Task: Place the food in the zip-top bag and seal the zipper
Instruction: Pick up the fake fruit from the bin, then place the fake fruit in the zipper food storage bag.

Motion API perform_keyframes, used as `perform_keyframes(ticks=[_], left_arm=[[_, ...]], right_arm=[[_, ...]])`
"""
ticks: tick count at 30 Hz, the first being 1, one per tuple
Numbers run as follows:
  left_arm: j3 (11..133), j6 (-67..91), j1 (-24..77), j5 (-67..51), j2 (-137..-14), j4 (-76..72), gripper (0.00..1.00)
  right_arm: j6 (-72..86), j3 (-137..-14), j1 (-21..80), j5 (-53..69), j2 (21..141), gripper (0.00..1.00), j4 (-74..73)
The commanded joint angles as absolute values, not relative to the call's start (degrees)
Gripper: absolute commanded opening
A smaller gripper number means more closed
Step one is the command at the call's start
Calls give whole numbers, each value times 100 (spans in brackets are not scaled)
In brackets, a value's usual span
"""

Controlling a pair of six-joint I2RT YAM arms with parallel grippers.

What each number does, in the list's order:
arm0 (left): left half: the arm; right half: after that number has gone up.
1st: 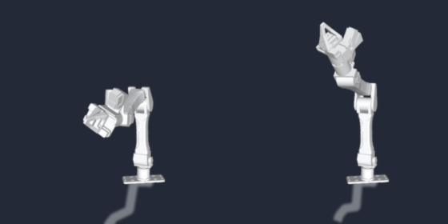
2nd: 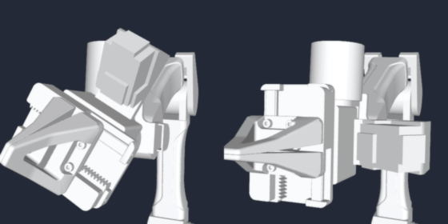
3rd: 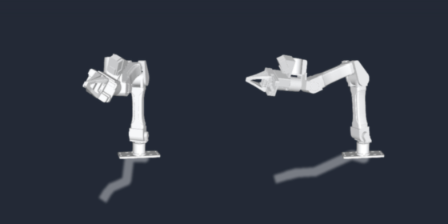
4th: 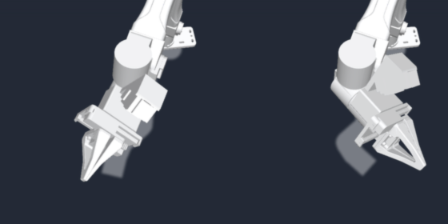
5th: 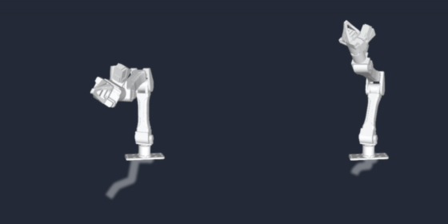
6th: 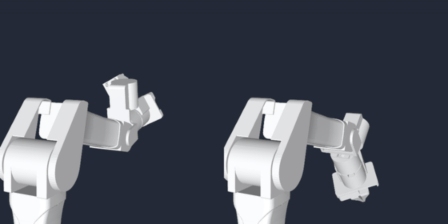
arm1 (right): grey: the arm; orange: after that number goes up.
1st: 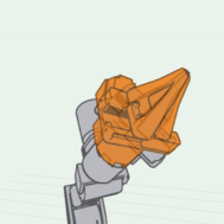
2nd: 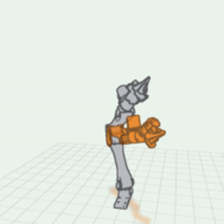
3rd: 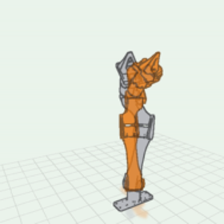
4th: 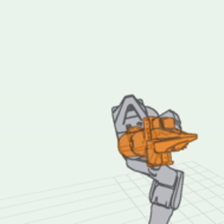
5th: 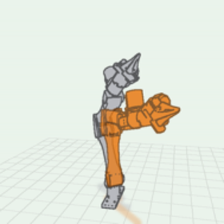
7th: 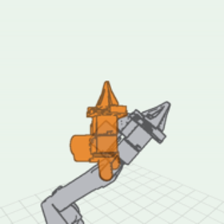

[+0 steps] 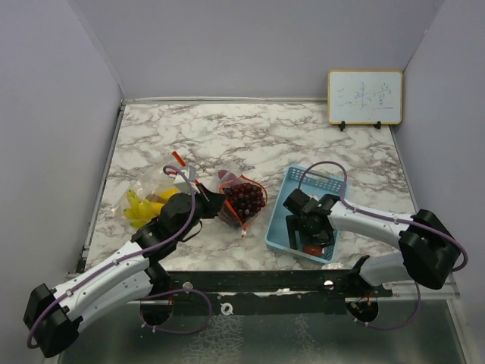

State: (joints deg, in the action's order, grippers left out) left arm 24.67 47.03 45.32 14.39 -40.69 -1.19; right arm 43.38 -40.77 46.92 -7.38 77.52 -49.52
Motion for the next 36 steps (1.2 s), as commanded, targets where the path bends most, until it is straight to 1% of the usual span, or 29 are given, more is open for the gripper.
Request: perform_keyframes(ticks=[1, 2, 4, 6, 7, 9, 15, 18, 22, 28, 31, 33, 36], left_arm=[[2619, 4636, 4498, 1563, -3940, -129, 0], [2615, 4631, 4492, 1564, -3942, -134, 0], [2604, 4632, 4487, 1564, -3939, -138, 0], [2573, 4651, 4488, 1573, -3925, -144, 0], [2561, 4663, 4484, 1581, -3916, -143, 0], [2528, 4677, 4491, 1582, -3888, -156, 0], [2551, 4651, 4484, 1603, -3819, -89, 0], [2562, 4652, 4483, 1626, -3826, -86, 0], [2618, 4668, 4483, 1580, -3901, -77, 0], [2698, 4711, 4490, 1510, -3892, 20, 0], [2735, 4733, 4490, 1467, -3850, 94, 0], [2786, 4744, 4487, 1416, -3803, 190, 0], [2817, 4822, 4486, 1367, -3611, 406, 0]], right_arm=[[4526, -4097, 4676, -648, 7761, 80, -4790], [4528, -4173, 4676, -696, 7716, 73, -4836], [4539, -4280, 4676, -764, 7587, 54, -4908], [4558, -4418, 4676, -812, 7457, 37, -4940], [4560, -4494, 4676, -831, 7420, 32, -4947], [4544, -4652, 4676, -903, 7377, 27, -4920], [4136, -5449, 4680, -1156, 7256, 24, -4807], [3480, -5762, 4712, -415, 7046, 22, -4028], [3265, -5823, 4933, 570, 7059, 22, -2561], [3099, -6000, 4972, 918, 7904, 22, -1008], [3175, -6090, 4970, 912, 8532, 22, -450], [3274, -6169, 4975, 665, 8970, 22, -292], [3383, -6217, 4980, -112, 9501, 22, -239]])
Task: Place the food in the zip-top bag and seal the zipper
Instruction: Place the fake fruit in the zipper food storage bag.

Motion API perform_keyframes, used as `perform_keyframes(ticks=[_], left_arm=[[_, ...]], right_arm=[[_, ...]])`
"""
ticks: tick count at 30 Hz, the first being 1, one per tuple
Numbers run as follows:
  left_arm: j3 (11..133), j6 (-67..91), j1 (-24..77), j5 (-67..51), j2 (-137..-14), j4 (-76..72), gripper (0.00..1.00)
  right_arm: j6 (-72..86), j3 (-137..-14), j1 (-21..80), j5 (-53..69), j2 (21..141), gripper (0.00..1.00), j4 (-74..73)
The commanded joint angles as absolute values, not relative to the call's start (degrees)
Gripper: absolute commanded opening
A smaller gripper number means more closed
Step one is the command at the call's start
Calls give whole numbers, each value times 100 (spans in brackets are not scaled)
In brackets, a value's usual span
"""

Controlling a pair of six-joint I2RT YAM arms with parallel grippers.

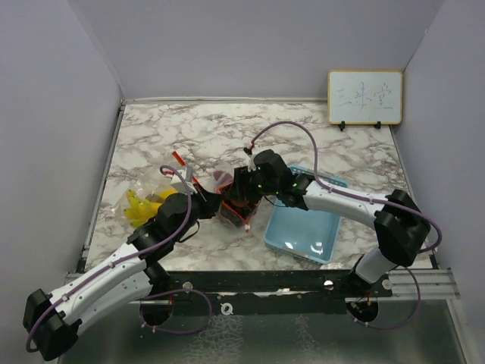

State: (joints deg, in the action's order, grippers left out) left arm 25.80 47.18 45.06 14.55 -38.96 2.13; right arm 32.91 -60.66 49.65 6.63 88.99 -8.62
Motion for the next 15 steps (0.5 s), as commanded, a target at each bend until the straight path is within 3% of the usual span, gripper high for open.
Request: perform_keyframes(ticks=[1, 6, 13, 15], left_arm=[[2777, 4856, 4483, 1378, -3496, 456, 0], [2515, 4968, 4485, 1724, -3056, 536, 0], [2401, 5022, 4489, 1757, -3325, 441, 0], [2374, 5025, 4486, 1735, -3396, 365, 0]], right_arm=[[3421, -6229, 4990, -315, 9611, 23, -246], [3504, -6533, 5185, -988, 9873, 36, -860], [3167, -6657, 5430, -952, 9274, 77, -1267], [3143, -6638, 5440, -777, 9083, 80, -1338]])
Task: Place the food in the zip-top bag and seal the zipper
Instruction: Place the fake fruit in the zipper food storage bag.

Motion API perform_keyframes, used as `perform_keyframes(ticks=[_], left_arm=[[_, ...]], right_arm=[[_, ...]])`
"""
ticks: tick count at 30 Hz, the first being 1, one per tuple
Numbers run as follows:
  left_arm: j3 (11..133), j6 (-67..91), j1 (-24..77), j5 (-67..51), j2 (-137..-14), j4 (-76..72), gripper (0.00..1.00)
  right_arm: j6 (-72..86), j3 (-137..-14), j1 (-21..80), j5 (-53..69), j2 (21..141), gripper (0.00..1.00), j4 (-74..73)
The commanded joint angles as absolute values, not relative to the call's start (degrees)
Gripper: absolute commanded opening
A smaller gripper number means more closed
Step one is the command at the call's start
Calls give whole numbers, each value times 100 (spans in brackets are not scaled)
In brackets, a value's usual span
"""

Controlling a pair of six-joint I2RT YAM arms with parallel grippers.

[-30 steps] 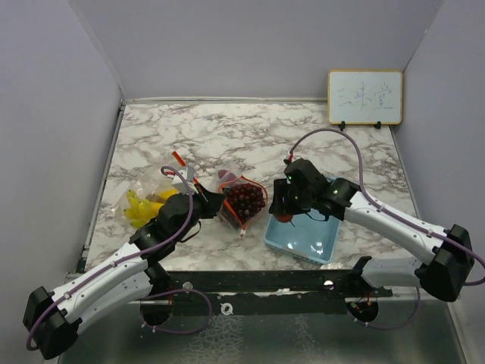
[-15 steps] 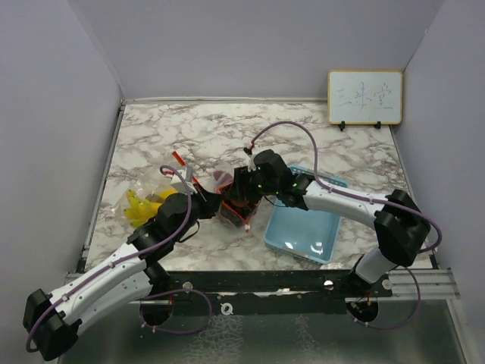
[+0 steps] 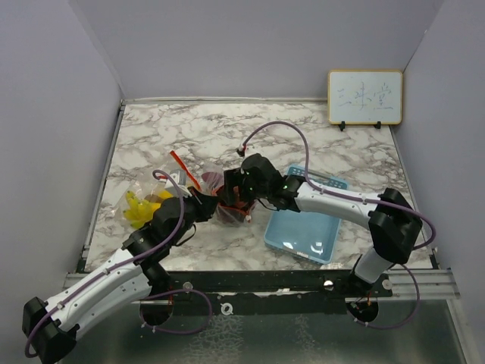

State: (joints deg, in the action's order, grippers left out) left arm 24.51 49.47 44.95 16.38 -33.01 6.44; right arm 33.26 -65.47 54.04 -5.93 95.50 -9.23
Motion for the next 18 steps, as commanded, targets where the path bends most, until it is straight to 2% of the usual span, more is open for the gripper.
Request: perform_keyframes(ticks=[1, 5, 8, 12, 18], left_arm=[[2360, 5027, 4483, 1740, -3406, 339, 0], [2360, 5011, 4488, 1774, -3416, 308, 0], [2380, 5011, 4488, 1796, -3400, 347, 0], [2427, 4982, 4483, 1792, -3363, 409, 0], [2428, 4962, 4486, 1813, -3287, 466, 0]], right_arm=[[3132, -6622, 5440, -688, 8994, 80, -1355], [3162, -6496, 5442, -572, 8619, 81, -1415], [3277, -6363, 5440, -1014, 8375, 80, -1565], [3740, -6323, 5385, -1841, 8373, 73, -2187], [3925, -6115, 5054, -1809, 8581, 58, -2100]])
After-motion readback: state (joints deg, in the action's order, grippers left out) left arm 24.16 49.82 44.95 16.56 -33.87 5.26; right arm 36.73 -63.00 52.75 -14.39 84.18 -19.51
